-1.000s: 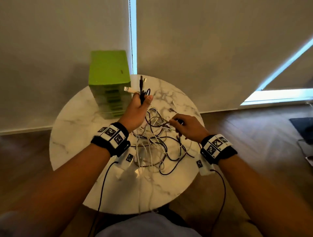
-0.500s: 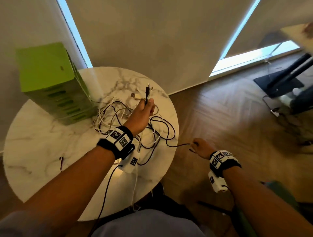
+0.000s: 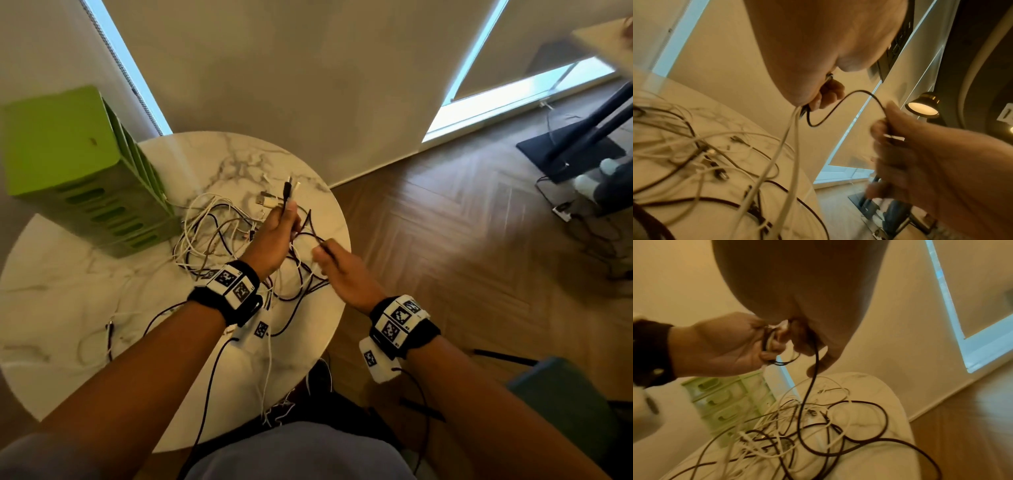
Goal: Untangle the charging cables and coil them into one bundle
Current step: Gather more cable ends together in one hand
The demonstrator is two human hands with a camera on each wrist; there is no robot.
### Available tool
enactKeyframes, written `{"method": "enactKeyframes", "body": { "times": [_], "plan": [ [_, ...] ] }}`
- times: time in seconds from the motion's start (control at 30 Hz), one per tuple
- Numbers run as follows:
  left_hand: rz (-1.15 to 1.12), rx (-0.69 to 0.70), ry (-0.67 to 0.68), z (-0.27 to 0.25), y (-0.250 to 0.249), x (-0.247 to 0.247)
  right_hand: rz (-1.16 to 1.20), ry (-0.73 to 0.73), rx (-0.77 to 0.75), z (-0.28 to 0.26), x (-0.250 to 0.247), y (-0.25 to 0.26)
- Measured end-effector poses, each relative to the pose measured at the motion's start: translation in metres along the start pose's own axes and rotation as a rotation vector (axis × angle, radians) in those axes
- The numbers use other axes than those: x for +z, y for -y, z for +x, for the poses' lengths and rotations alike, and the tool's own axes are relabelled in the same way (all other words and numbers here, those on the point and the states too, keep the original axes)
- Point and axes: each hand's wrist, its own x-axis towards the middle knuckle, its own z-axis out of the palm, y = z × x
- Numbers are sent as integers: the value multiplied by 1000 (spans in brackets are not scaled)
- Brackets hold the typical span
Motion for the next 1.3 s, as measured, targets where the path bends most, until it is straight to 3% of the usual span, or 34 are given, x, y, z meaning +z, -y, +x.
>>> {"method": "enactKeyframes", "body": {
  "times": [0.07, 0.13, 0.27, 0.3, 0.37, 0.43, 0.53, 0.63, 0.8, 0.9, 1.0, 1.03, 1.2, 1.3],
  "plan": [
    [6, 14, -53, 3, -1, -13, 42, -110, 59, -2, -14, -18],
    [-91, -1, -73, 6, -1, -24, -12, -105, 193, -10, -32, -44],
    [-293, -36, -20, 6, 2, -28, -243, 317, 400, -29, -44, -91],
    [-298, -37, 1, 5, 4, -26, -280, 364, 415, -27, -42, -94],
    [-316, -47, 36, 3, 6, -22, -278, 292, 351, -14, -34, -85],
    [-354, -55, 47, 2, 6, -18, -262, 186, 193, 5, -24, -52],
    [-371, -45, 58, 4, 5, -17, -252, 228, -9, 30, -2, -7],
    [-342, -14, 21, 4, 0, -24, -157, 291, 13, 34, 14, 22],
    [-234, -10, -188, 8, 11, -58, -79, 55, -82, 27, -1, 14],
    [-380, -30, -183, 10, 11, -76, -235, 159, 91, 23, -22, -33],
    [-461, -42, -132, 5, 2, -84, -425, 482, 445, 19, -30, -54],
    [-443, -51, -118, 3, 0, -85, -417, 553, 479, 19, -28, -52],
    [-472, -49, 26, -5, -12, -79, -22, 391, 84, 42, 9, 24],
    [-546, -35, 124, -7, -22, -79, 99, 482, 90, 61, 46, 56]
  ]
}}
